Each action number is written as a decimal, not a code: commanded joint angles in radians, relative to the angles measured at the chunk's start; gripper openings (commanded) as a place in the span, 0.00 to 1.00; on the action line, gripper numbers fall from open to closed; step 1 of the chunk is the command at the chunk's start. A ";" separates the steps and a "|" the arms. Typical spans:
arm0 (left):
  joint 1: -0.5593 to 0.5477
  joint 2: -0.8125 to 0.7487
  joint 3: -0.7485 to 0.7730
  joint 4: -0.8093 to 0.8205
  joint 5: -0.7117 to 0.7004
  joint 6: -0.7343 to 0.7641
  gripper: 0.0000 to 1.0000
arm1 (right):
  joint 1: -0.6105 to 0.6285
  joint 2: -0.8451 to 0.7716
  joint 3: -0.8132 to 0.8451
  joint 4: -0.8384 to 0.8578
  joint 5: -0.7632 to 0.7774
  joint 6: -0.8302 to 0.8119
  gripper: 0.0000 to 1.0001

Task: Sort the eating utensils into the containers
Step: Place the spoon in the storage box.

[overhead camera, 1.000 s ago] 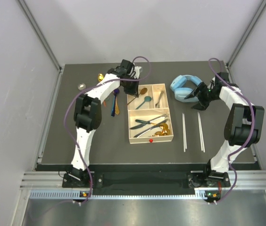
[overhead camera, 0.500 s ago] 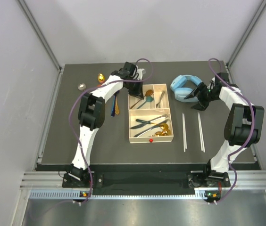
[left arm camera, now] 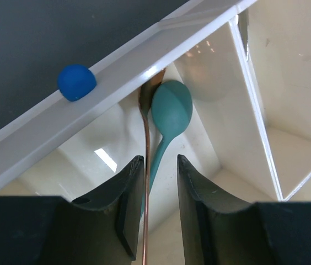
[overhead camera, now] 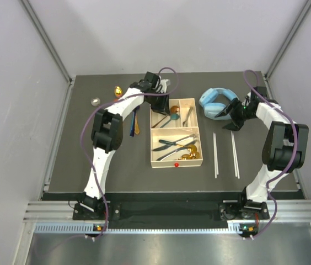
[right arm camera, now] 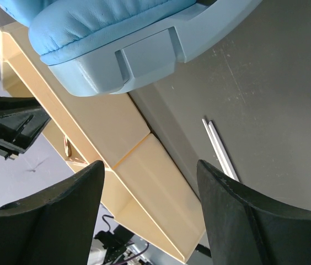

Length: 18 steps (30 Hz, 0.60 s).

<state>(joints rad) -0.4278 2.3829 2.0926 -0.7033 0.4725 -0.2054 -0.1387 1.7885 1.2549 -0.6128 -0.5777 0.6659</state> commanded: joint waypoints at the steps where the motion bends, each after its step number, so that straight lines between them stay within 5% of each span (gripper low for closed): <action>1: 0.011 -0.085 0.023 0.004 -0.049 0.034 0.36 | 0.001 -0.020 0.014 0.025 -0.016 0.004 0.68; 15: 0.063 -0.237 0.008 0.013 -0.086 -0.020 0.37 | 0.001 -0.011 0.046 0.007 -0.011 0.003 0.68; 18: 0.078 -0.290 -0.084 0.034 -0.202 -0.043 0.37 | 0.002 -0.005 0.060 0.007 -0.011 0.006 0.68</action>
<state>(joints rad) -0.3618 2.2028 2.0884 -0.7109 0.3737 -0.2153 -0.1387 1.7885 1.2583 -0.6144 -0.5781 0.6659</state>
